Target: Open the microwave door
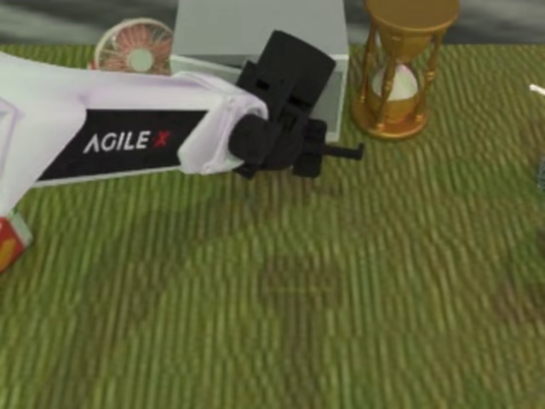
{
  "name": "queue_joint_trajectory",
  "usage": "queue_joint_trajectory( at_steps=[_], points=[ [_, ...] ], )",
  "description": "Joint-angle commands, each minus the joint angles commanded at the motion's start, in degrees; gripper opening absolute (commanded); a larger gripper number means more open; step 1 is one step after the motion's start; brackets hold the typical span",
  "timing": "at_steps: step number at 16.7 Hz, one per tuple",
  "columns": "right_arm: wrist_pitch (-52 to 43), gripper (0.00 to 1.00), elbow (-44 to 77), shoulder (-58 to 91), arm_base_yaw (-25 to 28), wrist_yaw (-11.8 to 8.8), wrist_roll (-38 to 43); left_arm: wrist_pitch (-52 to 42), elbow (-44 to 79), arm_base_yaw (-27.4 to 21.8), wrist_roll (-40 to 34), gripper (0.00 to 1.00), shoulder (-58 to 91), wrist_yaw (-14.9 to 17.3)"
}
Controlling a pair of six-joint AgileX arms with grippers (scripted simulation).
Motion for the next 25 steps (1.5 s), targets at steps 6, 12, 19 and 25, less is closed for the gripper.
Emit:
queue_joint_trajectory(
  at_steps=[6, 12, 19, 25],
  points=[
    [0.0, 1.0, 0.0, 0.0, 0.0, 0.0, 0.0, 0.52, -0.94, -0.02, 0.77, 0.0, -0.55, 0.91],
    [0.0, 1.0, 0.0, 0.0, 0.0, 0.0, 0.0, 1.51, -2.67, 0.53, 2.47, 0.0, -1.71, 1.94],
    [0.0, 1.0, 0.0, 0.0, 0.0, 0.0, 0.0, 1.51, -2.67, 0.53, 2.47, 0.0, -1.71, 1.94],
    [0.0, 1.0, 0.0, 0.0, 0.0, 0.0, 0.0, 1.51, -2.67, 0.53, 2.47, 0.0, -1.71, 1.94]
  ],
)
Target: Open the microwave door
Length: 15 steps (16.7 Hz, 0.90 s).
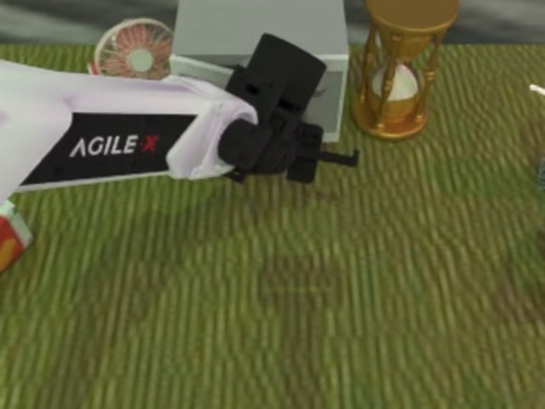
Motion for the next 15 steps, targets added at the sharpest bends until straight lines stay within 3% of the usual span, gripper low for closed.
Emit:
queue_joint_trajectory(
  at_steps=[9, 15],
  points=[
    [0.0, 1.0, 0.0, 0.0, 0.0, 0.0, 0.0, 0.0, 0.0, 0.0, 0.0, 0.0, 0.0, 0.0],
    [0.0, 1.0, 0.0, 0.0, 0.0, 0.0, 0.0, 1.24, -2.35, 0.53, 2.32, 0.0, -1.53, 1.9]
  ],
)
